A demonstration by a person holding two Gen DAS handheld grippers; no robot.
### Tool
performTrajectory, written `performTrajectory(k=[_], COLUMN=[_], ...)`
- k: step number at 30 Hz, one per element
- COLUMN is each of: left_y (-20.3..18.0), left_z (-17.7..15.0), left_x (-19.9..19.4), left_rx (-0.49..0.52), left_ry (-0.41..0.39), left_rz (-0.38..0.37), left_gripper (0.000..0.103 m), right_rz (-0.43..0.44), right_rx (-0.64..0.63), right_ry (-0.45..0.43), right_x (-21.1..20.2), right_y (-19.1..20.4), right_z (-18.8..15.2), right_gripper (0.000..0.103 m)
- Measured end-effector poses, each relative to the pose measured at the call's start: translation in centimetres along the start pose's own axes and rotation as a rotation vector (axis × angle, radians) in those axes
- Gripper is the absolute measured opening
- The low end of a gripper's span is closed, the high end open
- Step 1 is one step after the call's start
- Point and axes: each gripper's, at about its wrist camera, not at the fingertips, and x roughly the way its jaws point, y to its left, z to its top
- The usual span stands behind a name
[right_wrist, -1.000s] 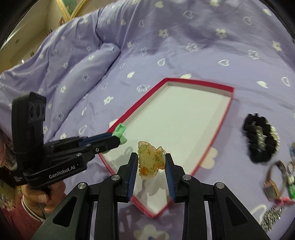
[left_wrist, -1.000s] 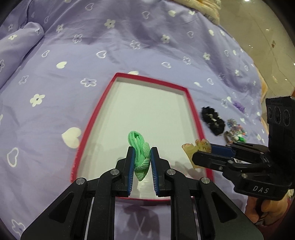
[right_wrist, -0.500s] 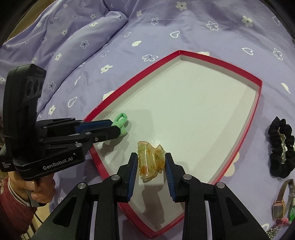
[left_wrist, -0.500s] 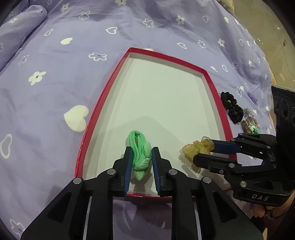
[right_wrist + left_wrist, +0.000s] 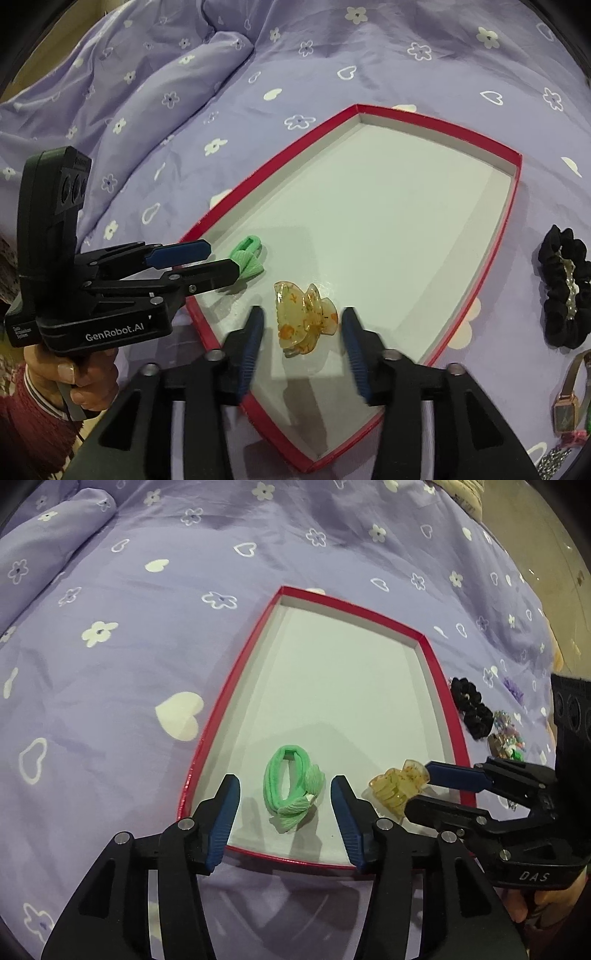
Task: Organize jewelry
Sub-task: 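Move both open tools back over the jewelry pile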
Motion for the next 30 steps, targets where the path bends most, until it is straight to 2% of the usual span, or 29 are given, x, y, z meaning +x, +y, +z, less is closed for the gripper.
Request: performTrajectory(k=[7,10,20,30], left_y=[-1.2,-2.5,-8.1,-13.8], left_z=[0.6,0.9,1.4,1.8], left_x=[-1.9,-2.5,-2.1,-0.4], left_rx=[0.007,0.026,0.097,0.169], left_ry=[-0.039,-0.054,-0.052,-0.016], left_rz=[-0.005,-0.018,-0.084,-0.14], left_gripper=[0.051,0.054,0.055,0.055], right_rz=[0.008,-0.001,-0.083,-0.189], right_rx=[0.036,0.072,0.217,0.341], right_ry=[-0.075,-0.119,-0.207,-0.273], right_x=[-3.0,-5.0,-10.5,-15.4], right_y=[-0.5,-1.6,-7.1,-13.4], right_z=[-0.7,-1.6,-5.2,-9.0], right_gripper=[0.049,0.049,0.049,0.049])
